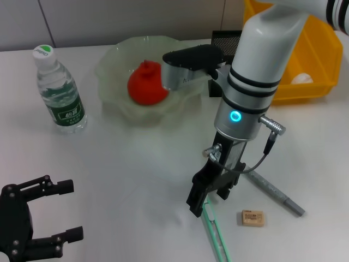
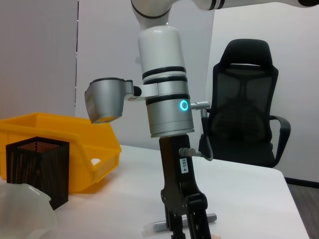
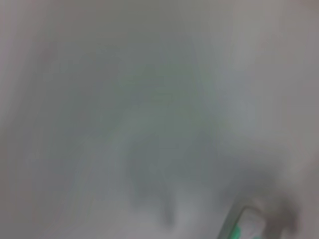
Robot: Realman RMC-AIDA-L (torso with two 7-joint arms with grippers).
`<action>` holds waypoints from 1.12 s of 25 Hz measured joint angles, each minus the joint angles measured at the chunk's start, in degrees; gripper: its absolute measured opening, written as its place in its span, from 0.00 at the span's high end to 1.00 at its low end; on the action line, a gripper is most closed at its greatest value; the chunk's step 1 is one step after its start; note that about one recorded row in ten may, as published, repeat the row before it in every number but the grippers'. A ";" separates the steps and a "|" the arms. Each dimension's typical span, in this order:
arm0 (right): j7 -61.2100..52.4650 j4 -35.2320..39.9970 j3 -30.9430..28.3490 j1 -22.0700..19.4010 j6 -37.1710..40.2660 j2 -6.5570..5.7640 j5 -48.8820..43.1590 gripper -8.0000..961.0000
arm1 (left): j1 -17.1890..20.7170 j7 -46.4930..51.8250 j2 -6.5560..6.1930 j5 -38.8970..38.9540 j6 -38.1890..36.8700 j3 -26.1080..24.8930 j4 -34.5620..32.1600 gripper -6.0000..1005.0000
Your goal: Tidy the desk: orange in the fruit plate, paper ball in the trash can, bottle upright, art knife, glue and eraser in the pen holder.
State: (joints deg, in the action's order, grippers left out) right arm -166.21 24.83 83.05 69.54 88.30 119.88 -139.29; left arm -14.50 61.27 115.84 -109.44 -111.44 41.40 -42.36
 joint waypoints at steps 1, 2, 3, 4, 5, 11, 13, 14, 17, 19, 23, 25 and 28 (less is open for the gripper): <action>-0.06 0.01 0.78 -0.03 -0.36 0.00 0.17 0.35 | -0.01 0.02 0.00 0.00 0.00 0.00 0.00 0.19; -0.15 0.01 1.25 -0.05 -0.59 0.00 0.28 0.35 | -0.05 0.06 0.00 0.00 0.00 0.00 0.00 0.19; -0.21 0.02 1.60 -0.10 -0.87 0.00 0.34 0.35 | -0.08 0.07 0.00 0.00 0.00 0.00 0.00 0.19; -0.22 0.02 1.76 -0.16 -1.12 0.00 0.42 0.35 | -0.08 0.07 0.00 0.00 0.00 0.00 0.00 0.19; -0.22 0.04 1.81 -0.21 -1.35 0.00 0.46 0.35 | -0.10 0.08 0.00 0.00 0.04 0.00 0.03 0.19; 0.32 0.27 1.85 -0.77 -2.36 0.00 0.62 0.36 | -0.68 -0.08 0.14 0.01 0.52 0.00 1.38 0.19; 0.79 0.33 1.85 -0.84 -2.52 0.00 0.78 0.36 | -0.76 -0.16 0.15 0.01 0.64 -0.01 1.47 0.19; 1.04 0.36 1.88 -0.87 -2.56 0.00 1.02 0.36 | -0.83 -0.21 0.15 0.01 0.76 -0.07 1.48 0.19; 2.00 0.53 2.14 -0.97 -2.66 0.00 2.27 0.36 | -1.13 -0.26 0.17 0.01 1.07 -0.15 1.50 0.19; 2.27 0.71 2.66 -1.09 -2.72 0.00 3.12 0.36 | -1.23 -0.26 0.20 0.01 1.18 -0.16 1.50 0.19; 2.31 0.79 4.20 -1.17 -2.85 0.00 4.27 0.36 | -1.42 -0.26 0.32 0.01 1.79 -0.10 1.49 0.19; 2.34 0.78 4.41 -1.27 -3.04 0.00 4.37 0.37 | -1.47 -0.26 0.38 0.01 1.87 -0.09 1.50 0.19; 2.50 1.18 4.52 -1.66 -3.44 0.00 4.44 0.37 | -1.49 -0.27 0.42 0.01 1.96 -0.06 1.49 0.19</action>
State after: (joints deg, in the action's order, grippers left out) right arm -163.71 26.01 87.57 67.88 84.86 119.88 -134.85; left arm -15.99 61.00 116.26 -109.42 -109.48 41.33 -40.87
